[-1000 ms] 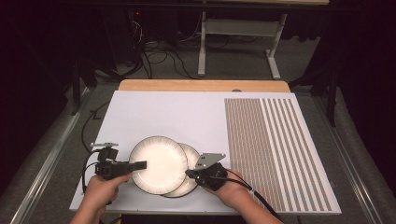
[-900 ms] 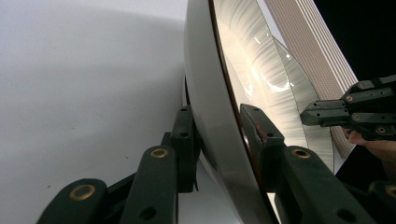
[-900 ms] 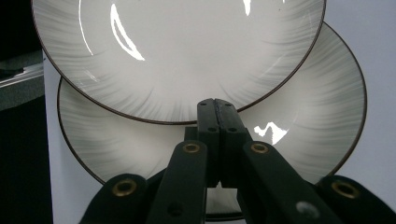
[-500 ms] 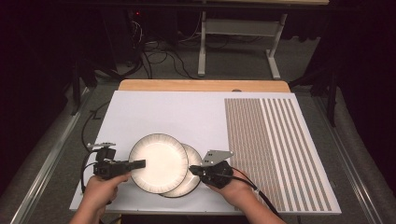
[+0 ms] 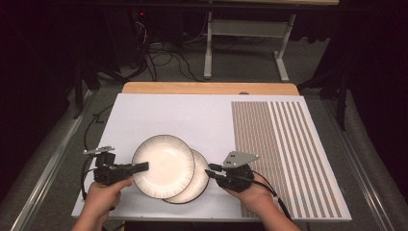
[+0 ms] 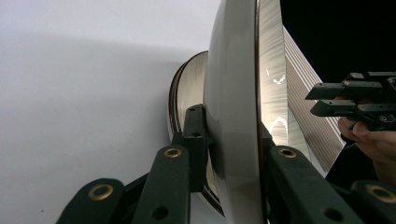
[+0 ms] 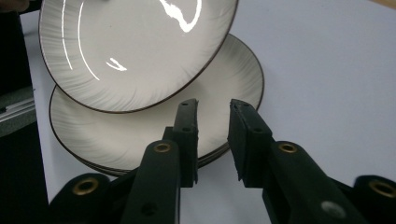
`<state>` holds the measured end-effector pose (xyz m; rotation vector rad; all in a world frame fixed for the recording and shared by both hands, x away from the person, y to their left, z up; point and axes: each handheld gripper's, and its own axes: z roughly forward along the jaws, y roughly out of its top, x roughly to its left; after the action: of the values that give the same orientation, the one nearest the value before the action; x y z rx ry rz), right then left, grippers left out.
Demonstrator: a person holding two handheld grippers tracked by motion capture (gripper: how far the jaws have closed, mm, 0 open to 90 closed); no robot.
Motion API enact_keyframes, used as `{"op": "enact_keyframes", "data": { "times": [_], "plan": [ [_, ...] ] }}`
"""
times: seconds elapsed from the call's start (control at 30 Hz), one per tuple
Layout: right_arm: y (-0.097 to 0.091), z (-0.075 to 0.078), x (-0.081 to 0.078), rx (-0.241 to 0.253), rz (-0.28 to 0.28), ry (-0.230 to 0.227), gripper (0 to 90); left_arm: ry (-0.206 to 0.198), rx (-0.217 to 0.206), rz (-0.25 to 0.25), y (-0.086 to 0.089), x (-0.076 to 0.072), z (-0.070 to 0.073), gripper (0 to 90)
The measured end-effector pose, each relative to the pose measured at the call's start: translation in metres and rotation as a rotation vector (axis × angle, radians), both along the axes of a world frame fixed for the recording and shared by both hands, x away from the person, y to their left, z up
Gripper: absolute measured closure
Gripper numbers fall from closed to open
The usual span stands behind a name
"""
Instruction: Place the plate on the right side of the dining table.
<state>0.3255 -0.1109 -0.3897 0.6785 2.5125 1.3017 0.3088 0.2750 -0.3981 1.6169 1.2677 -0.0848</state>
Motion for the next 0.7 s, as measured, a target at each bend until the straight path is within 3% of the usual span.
{"op": "enact_keyframes", "data": {
  "times": [0.23,0.5,0.7],
  "plan": [
    [-0.021,0.009,-0.001,0.033,-0.046,-0.025,69.2,-0.088,0.026,0.020,-0.002,-0.004,0.007,78.5],
    [-0.049,0.020,-0.003,0.074,-0.116,-0.061,60.2,-0.148,0.057,0.032,-0.003,-0.007,0.010,78.9],
    [-0.070,0.025,-0.004,0.098,-0.168,-0.084,53.0,-0.231,0.116,0.024,-0.006,-0.011,0.016,79.1]
  ]
}}
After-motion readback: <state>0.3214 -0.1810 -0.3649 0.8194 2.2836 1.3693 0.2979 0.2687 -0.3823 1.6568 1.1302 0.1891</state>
